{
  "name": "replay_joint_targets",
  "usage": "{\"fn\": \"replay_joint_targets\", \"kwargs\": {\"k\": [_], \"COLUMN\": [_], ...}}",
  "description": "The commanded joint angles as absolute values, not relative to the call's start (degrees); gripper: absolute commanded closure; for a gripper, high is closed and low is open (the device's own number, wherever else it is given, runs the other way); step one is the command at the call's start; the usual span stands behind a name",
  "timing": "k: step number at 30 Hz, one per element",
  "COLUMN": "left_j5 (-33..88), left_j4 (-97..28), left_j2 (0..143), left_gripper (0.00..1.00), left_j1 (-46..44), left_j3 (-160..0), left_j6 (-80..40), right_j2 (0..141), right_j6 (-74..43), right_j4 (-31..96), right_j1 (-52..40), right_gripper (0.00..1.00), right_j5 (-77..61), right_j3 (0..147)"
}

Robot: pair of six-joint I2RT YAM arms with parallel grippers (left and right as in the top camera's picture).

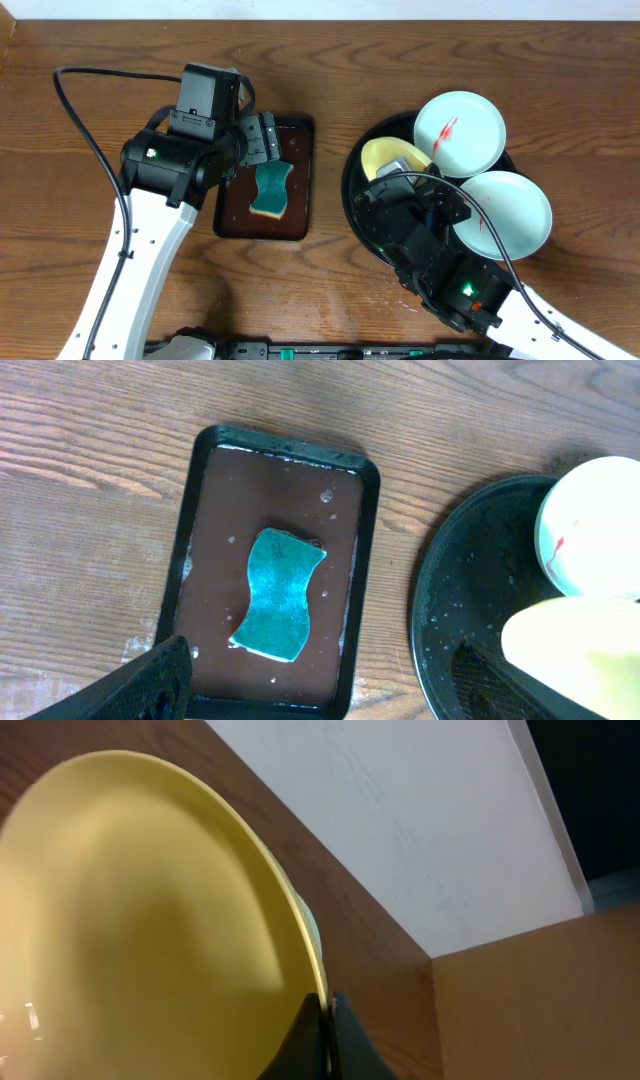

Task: Clean dirty plates on tray and stack at the side
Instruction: 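Lift the yellow plate with the right gripper and place it right of the tray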

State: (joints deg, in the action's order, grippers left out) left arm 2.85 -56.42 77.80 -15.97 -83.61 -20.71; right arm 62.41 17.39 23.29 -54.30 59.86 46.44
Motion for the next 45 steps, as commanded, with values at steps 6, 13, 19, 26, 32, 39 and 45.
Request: {"fn": "replay_joint_targets", "kwargs": {"k": [6, 13, 19, 26, 32, 39, 45], "left_j5": [2.8, 2.8, 2.8, 2.8, 2.8, 2.8, 2.8], "left_j4": [-56.5, -56.5, -56.5, -56.5, -56.5, -56.5, -56.5], "left_j2": [77.8, 77.8, 77.8, 77.8, 77.8, 77.8, 77.8], "left_gripper": [0.16, 0.16, 0.17, 0.16, 0.16, 0.16, 0.16], "left_j1": [-15.9, -15.9, -15.9, -15.9, -15.9, -15.9, -15.9], "left_j3": [-84.3, -84.3, -84.3, -84.3, -84.3, -84.3, -84.3], "left_j6": [-20.2, -20.2, -20.2, -20.2, -20.2, -20.2, -20.2], "right_j2": [62.3, 62.3, 62.3, 62.3, 62.6, 63.3, 63.3], "right_j6": [18.1, 18.1, 18.1, 14.9, 9.4, 11.3, 0.4], "right_j4": [23.0, 22.9, 22.7, 22.7, 23.8, 21.2, 23.0], "right_j1": [-54.8, -54.8, -54.8, -54.3, -52.2, -49.5, -46.7], "right_gripper": [0.99, 0.99, 0.99, 0.99, 0.99, 0.99, 0.99], "right_j5": [61.5, 61.5, 61.5, 61.5, 56.3, 66.8, 48.4], "right_j3": [47.7, 47.7, 47.7, 47.7, 47.7, 47.7, 47.7]}}
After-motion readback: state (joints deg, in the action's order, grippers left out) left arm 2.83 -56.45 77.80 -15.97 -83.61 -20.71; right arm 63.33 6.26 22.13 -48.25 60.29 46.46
